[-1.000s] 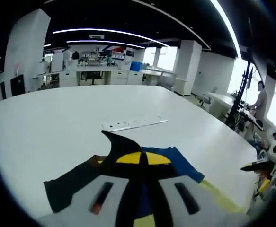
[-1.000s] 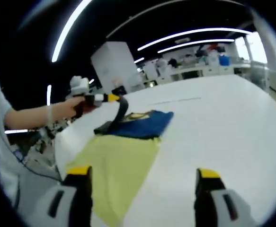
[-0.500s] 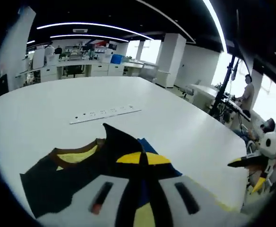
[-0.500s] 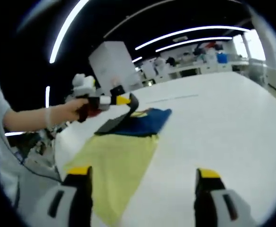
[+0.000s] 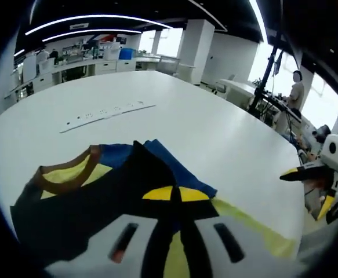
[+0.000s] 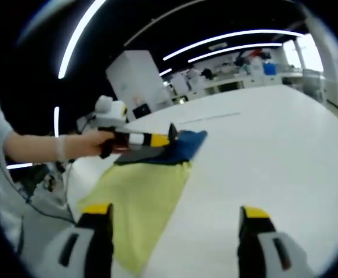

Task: Fold the garment on the visible template until the final outline fits inside the template.

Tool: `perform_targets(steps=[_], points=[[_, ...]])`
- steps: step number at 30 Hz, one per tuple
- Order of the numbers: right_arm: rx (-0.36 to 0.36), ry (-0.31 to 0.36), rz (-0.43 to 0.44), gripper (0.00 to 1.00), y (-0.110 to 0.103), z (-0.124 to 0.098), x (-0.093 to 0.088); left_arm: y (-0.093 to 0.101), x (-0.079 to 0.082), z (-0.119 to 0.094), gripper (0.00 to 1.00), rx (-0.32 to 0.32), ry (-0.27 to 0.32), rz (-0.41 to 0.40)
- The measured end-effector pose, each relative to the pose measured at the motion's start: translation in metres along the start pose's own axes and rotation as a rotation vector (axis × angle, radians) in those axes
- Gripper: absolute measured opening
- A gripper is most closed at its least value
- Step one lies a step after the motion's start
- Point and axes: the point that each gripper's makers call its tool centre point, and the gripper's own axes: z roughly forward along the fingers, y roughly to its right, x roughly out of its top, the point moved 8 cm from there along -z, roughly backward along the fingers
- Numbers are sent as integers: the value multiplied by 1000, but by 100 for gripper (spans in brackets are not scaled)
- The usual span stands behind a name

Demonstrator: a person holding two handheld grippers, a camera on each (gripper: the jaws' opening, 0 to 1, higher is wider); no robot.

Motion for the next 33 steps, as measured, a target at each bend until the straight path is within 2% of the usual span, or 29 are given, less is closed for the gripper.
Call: perform_targets(steps=[5, 9, 14, 18, 19, 24, 33], points=[[0, -2, 4, 90, -1, 1, -1, 6, -1, 0, 2, -43, 5, -8], [1, -4, 3, 90, 1, 2, -1, 6, -1, 0, 28, -34, 13, 9], [4, -4, 2, 90, 1, 4, -1, 3, -1, -2, 53, -22, 19, 36], [8, -6, -2, 90, -1, 5, 0, -5, -3, -2, 86, -1, -1, 47], [9, -7, -4, 90, -2, 6, 0, -7, -3, -3, 91, 3, -2, 50], [19, -4, -16, 90, -6, 9, 5, -11, -7, -15, 99, 17, -11, 53], [45, -12, -50, 90, -15, 18, 14, -26, -6, -52, 97, 43, 25, 48]])
